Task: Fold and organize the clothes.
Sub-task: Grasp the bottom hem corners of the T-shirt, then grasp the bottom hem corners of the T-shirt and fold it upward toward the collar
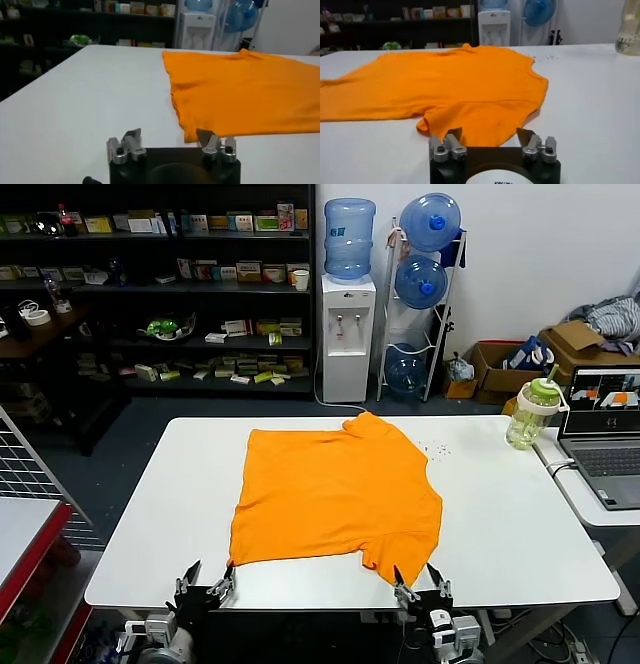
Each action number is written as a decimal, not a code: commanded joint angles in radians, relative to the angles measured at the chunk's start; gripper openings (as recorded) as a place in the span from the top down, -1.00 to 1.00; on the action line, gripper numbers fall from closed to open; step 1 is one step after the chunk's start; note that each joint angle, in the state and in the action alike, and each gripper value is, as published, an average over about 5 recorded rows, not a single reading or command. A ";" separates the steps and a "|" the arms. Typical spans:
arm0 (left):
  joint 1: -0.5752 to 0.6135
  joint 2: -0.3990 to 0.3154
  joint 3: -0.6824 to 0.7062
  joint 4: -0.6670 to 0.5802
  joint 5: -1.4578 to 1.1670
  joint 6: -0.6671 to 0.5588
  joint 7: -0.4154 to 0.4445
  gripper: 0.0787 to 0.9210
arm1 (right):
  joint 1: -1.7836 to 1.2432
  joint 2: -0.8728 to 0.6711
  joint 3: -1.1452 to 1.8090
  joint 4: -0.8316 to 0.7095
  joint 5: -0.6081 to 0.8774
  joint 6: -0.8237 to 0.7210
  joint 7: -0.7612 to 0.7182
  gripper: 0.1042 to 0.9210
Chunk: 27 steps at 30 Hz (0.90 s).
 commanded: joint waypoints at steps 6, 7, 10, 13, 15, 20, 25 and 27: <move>-0.023 -0.007 0.016 0.027 0.001 0.011 0.000 0.04 | -0.016 -0.001 -0.005 0.002 -0.007 -0.018 0.007 0.29; -0.023 -0.009 0.019 0.026 0.003 0.011 0.001 0.12 | -0.017 -0.001 -0.004 0.002 -0.006 -0.018 0.008 0.37; -0.022 -0.013 0.025 0.024 0.009 0.012 0.001 0.32 | -0.023 0.000 -0.001 0.005 -0.006 -0.014 0.010 0.59; -0.022 -0.013 0.029 0.020 0.012 0.013 0.003 0.53 | -0.031 -0.001 0.002 0.017 -0.004 -0.006 0.011 0.77; -0.021 -0.011 0.031 0.015 0.011 0.012 0.004 0.65 | -0.039 -0.004 0.004 0.029 -0.001 0.000 0.010 0.87; -0.016 -0.007 0.035 -0.010 0.004 0.008 0.013 0.94 | -0.061 -0.012 0.010 0.060 0.003 0.021 0.013 0.95; 0.006 -0.005 0.036 -0.068 -0.009 0.006 0.010 0.97 | -0.104 -0.032 0.019 0.125 0.022 0.043 0.023 0.95; 0.026 0.001 0.031 -0.101 -0.014 0.007 0.002 0.97 | -0.138 -0.049 0.025 0.163 0.029 0.049 0.027 0.95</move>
